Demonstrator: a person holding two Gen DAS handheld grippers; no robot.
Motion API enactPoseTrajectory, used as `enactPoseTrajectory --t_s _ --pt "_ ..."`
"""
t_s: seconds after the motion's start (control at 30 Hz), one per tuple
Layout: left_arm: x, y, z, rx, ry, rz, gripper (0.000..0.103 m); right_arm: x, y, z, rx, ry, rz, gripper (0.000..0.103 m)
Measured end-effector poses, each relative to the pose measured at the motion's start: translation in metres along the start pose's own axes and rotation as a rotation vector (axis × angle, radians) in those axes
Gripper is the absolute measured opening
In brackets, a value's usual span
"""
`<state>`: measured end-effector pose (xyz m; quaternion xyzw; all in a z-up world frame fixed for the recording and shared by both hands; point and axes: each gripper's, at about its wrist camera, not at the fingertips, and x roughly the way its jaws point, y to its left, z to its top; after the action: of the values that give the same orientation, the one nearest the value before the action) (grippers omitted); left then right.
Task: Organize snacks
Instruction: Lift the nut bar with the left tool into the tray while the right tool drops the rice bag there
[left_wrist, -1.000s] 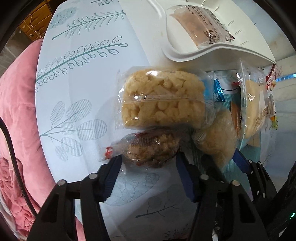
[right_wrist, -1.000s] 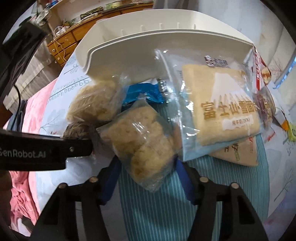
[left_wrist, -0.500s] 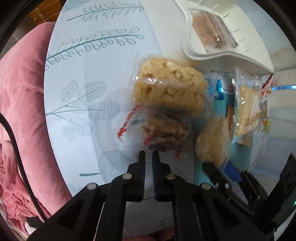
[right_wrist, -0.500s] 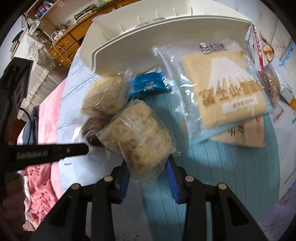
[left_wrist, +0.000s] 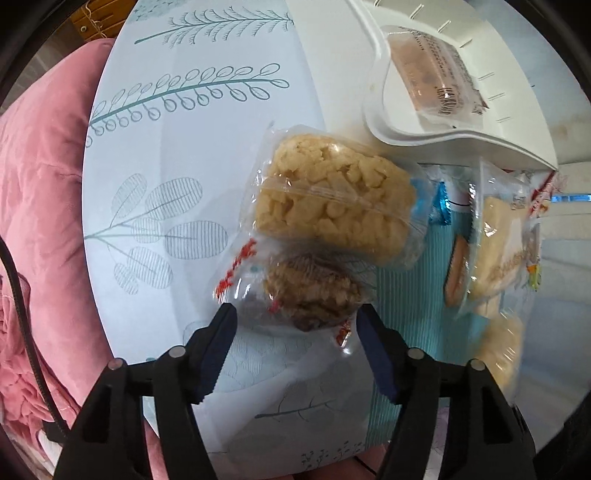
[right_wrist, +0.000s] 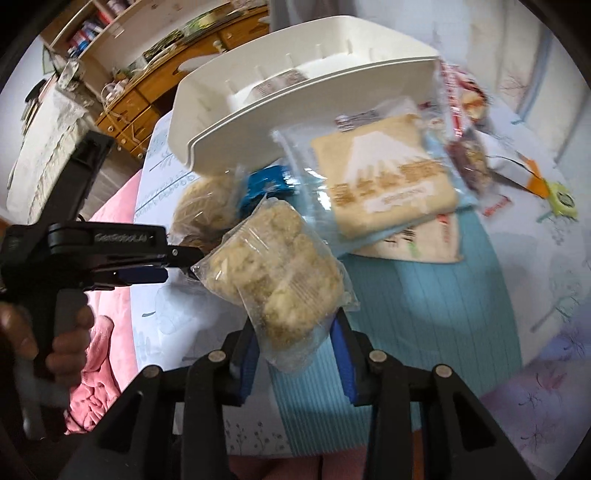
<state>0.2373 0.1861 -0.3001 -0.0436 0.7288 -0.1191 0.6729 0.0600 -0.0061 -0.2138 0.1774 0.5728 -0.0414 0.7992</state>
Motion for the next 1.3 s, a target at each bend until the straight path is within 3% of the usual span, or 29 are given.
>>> enactPoseTrajectory --t_s 0.37,0.5,0.67,0.87,1.07,1.3 --pt "0.023 -0.042 0.021 0.012 -0.002 0.092 0.073 -0.025 -0.02 0.0 0.05 -0.028 0.0 0.037" --pt "0.028 -0.05 0.02 0.012 -0.005 0.093 0.07 -0.028 -0.019 0.008 0.031 -0.034 0.008 0.037" --pt "0.028 -0.061 0.016 0.004 -0.018 0.095 0.055 -0.034 -0.023 0.022 -0.019 -0.033 0.031 0.037" --pt "0.027 -0.071 0.006 -0.057 0.034 0.122 0.054 -0.038 -0.022 0.048 -0.099 -0.033 0.077 0.037" --pt "0.002 -0.079 -0.012 -0.119 0.057 0.125 0.054 -0.046 -0.017 0.079 -0.205 -0.038 0.123 0.037" --pt "-0.059 -0.093 -0.027 -0.167 -0.013 0.123 0.055 -0.058 -0.014 0.119 -0.311 -0.088 0.162 0.037"
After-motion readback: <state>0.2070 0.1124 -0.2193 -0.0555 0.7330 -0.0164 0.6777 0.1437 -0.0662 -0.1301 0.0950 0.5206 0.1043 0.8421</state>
